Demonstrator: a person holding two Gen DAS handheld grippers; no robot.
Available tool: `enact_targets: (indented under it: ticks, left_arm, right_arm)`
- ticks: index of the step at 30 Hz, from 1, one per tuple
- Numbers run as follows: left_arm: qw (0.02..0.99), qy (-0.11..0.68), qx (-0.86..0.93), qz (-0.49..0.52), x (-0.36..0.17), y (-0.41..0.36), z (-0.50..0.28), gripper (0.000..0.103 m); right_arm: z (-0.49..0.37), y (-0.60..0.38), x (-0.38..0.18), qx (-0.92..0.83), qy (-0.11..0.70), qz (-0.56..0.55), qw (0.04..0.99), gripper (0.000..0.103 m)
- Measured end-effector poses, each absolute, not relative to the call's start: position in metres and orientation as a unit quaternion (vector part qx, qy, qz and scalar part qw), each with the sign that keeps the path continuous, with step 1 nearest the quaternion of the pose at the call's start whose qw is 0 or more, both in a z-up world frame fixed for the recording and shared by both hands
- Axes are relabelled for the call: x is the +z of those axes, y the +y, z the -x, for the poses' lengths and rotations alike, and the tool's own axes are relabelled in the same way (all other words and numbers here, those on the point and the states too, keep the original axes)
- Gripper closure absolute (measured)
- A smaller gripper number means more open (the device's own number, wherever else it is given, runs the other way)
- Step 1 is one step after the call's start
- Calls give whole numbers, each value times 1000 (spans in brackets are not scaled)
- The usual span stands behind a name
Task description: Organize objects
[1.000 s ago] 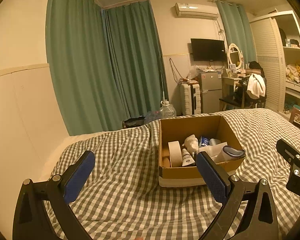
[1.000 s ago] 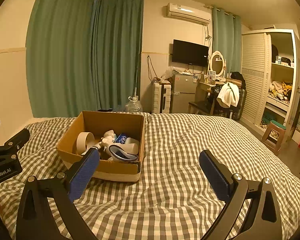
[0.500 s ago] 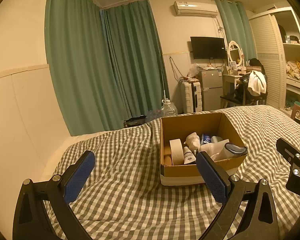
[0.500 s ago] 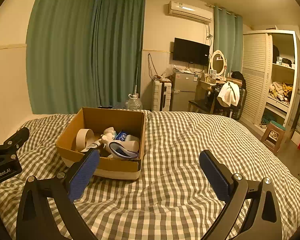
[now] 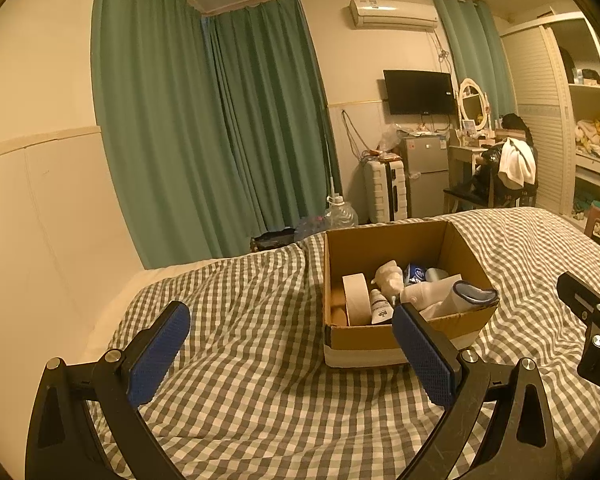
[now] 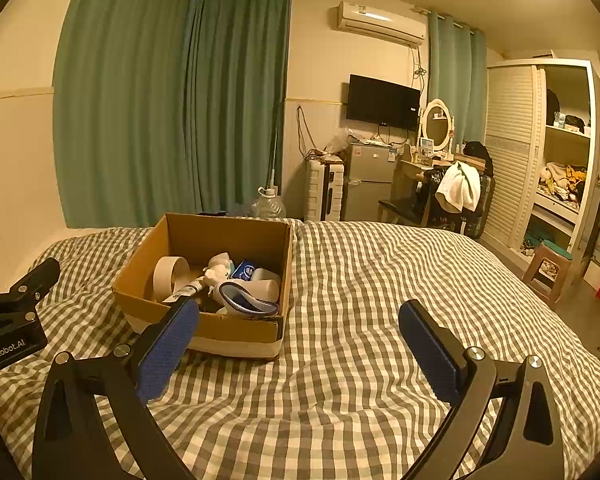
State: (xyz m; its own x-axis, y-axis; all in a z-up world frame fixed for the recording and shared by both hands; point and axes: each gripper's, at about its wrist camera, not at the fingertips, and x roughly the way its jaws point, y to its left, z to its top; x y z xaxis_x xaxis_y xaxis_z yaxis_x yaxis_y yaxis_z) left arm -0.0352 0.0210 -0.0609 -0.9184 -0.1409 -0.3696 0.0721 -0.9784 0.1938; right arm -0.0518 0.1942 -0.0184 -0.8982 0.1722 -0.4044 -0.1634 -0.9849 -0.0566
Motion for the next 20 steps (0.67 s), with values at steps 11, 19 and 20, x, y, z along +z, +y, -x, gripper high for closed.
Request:
enact_targets:
  ticks: [11,19,20]
  left_arm:
    - [54,-93,-973,-203,-62,20,36,0]
    - [55,-95,-976,-188,-61,21,31,0]
    - [53,-95,-976,-190,-61,22,32,0]
  right_arm:
    - [53,192,-18,974,-13,209,88,3]
    - [56,190,-20,973,-14,214,86,3]
    - [56,190,-20,973,-14,214,86,3]
